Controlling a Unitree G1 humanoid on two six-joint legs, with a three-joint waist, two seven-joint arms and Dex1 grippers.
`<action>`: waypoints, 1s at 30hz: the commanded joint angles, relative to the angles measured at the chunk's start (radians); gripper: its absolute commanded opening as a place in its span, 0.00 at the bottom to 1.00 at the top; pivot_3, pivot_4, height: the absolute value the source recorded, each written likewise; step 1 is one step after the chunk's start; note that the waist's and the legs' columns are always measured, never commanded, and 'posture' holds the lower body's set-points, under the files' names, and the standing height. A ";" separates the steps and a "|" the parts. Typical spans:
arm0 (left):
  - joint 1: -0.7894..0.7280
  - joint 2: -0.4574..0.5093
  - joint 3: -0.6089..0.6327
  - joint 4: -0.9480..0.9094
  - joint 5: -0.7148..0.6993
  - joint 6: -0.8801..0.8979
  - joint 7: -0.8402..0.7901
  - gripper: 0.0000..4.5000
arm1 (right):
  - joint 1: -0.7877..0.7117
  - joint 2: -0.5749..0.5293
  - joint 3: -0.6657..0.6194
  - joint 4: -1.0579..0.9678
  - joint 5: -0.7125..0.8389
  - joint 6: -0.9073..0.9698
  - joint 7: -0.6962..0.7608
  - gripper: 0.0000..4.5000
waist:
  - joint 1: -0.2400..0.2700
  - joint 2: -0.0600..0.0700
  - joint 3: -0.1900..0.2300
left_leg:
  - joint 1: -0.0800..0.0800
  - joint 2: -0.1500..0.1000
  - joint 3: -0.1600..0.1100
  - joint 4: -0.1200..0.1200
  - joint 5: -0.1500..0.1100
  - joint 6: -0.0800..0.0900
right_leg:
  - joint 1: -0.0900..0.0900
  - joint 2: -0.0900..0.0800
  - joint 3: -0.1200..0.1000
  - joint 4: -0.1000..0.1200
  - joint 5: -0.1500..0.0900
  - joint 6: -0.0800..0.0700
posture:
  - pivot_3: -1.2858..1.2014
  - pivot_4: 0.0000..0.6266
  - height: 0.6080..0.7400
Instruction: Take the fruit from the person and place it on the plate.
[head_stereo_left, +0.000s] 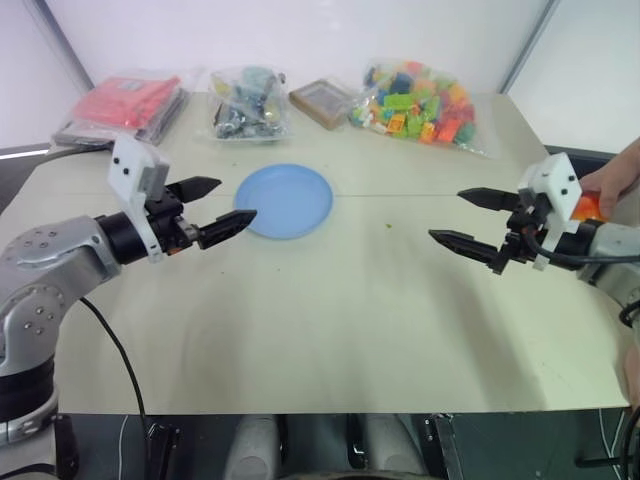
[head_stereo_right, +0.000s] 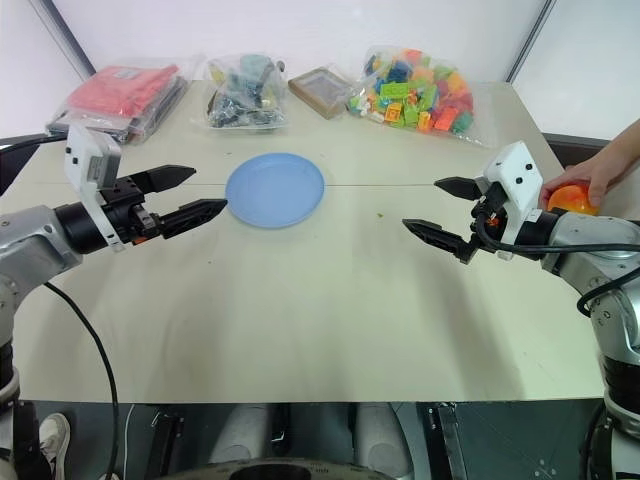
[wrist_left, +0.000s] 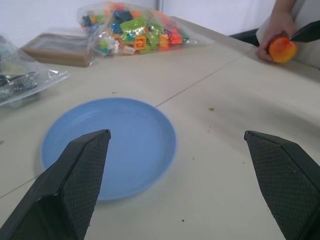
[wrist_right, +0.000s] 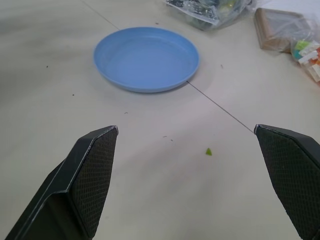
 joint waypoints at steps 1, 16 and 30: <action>-0.011 0.010 0.007 -0.019 -0.001 -0.022 -0.001 1.00 | -0.013 -0.010 -0.024 -0.010 0.002 -0.004 -0.002 0.99 | 0.000 0.000 0.000 | 0.000 0.000 0.000 0.000 0.000 0.000 | 0.000 0.000 0.000 0.000 0.000 0.000 | 0.52 0.24 0.93; -0.020 0.008 -0.014 -0.006 0.015 -0.045 -0.016 1.00 | -0.010 -0.012 -0.031 -0.021 0.005 0.006 -0.014 0.99 | 0.000 0.000 0.000 | 0.000 0.000 0.000 0.000 0.000 0.000 | 0.000 0.000 0.000 0.000 0.000 0.000 | 0.52 0.24 0.93; -0.063 -0.016 -0.091 0.018 0.150 -0.172 0.004 1.00 | -0.287 0.339 -0.076 0.009 0.200 0.238 -0.458 0.99 | -0.003 0.000 0.000 | 0.001 0.000 0.000 0.000 0.000 0.000 | 0.000 0.001 0.000 0.001 0.000 0.000 | 0.52 0.24 0.93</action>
